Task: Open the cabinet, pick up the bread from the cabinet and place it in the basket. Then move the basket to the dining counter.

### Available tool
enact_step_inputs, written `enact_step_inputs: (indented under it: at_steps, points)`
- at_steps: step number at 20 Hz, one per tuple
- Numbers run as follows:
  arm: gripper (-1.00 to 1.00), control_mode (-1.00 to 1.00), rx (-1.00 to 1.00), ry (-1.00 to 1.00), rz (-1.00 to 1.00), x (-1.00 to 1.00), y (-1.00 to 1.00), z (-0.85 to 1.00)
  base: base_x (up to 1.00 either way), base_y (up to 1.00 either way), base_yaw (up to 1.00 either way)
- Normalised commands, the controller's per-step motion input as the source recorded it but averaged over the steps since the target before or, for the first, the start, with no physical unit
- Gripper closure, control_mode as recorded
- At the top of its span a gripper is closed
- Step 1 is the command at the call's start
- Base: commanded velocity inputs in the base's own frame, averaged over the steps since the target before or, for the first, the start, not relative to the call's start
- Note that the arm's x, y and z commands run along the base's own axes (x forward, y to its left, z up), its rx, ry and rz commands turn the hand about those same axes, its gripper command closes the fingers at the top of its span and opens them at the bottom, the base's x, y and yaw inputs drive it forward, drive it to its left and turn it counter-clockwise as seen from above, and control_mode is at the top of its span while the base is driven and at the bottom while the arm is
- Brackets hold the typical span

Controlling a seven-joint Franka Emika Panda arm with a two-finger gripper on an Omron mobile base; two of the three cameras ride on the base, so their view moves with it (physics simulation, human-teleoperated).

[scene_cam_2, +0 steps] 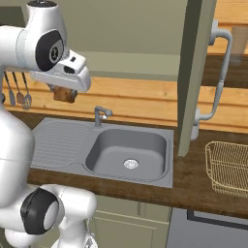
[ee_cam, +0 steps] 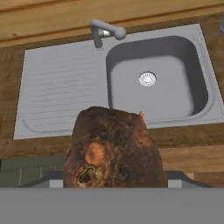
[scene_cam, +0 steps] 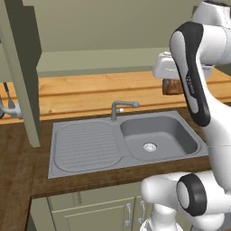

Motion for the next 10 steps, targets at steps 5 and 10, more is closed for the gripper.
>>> enact_step_inputs:
  at_steps: [5, 10]
  points:
    - [1.00, -1.00, 0.00, 0.17, 0.00, -0.59, 0.00, -0.55, 0.00, 0.00, 0.00]
    - [1.00, -1.00, -0.06, 0.01, 0.00, -0.38, 0.08, -0.35, 0.00, 0.00, 0.00]
